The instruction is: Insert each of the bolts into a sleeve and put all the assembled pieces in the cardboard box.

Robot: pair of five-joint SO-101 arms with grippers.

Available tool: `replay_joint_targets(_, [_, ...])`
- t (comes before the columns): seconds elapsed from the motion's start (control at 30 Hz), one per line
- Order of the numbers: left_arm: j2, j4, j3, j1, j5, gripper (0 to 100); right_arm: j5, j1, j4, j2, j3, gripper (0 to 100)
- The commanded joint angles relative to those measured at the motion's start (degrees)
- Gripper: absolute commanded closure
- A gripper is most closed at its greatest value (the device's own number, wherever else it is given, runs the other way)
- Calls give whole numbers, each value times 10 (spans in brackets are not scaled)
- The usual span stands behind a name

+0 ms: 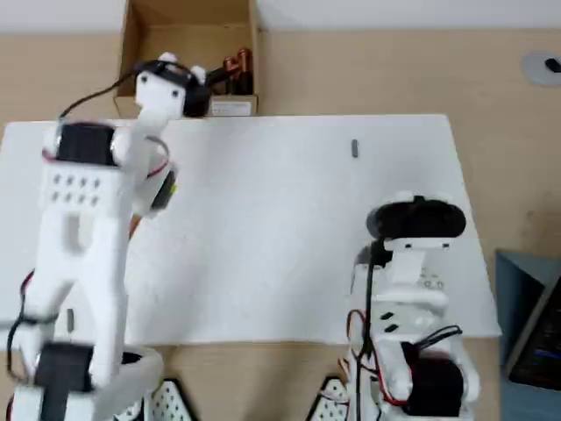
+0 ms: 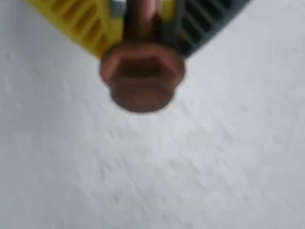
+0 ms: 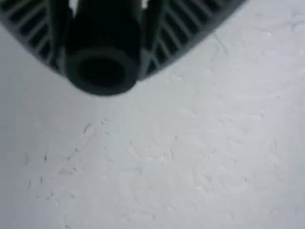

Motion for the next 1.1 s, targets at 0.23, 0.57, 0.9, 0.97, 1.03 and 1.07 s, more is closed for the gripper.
replay_joint_targets(0.23, [-335,-200,332,0,87,998,49,-7,-96,-7,39,989])
replay_joint_targets(0.57, [-574,-309,549,0,207,998,46,-121,-192,-7,91,989])
replay_joint_targets(0.9, [-749,-326,622,4,410,998,46,-244,-331,-7,179,989])
replay_joint_targets(0.97, [-782,-338,635,5,435,998,46,-264,-358,-7,193,989])
replay_joint_targets(1.03, [-814,-359,651,5,450,998,46,-280,-378,-7,204,989])
replay_joint_targets(1.07, [-829,-367,659,5,454,998,46,-286,-386,-7,208,989])
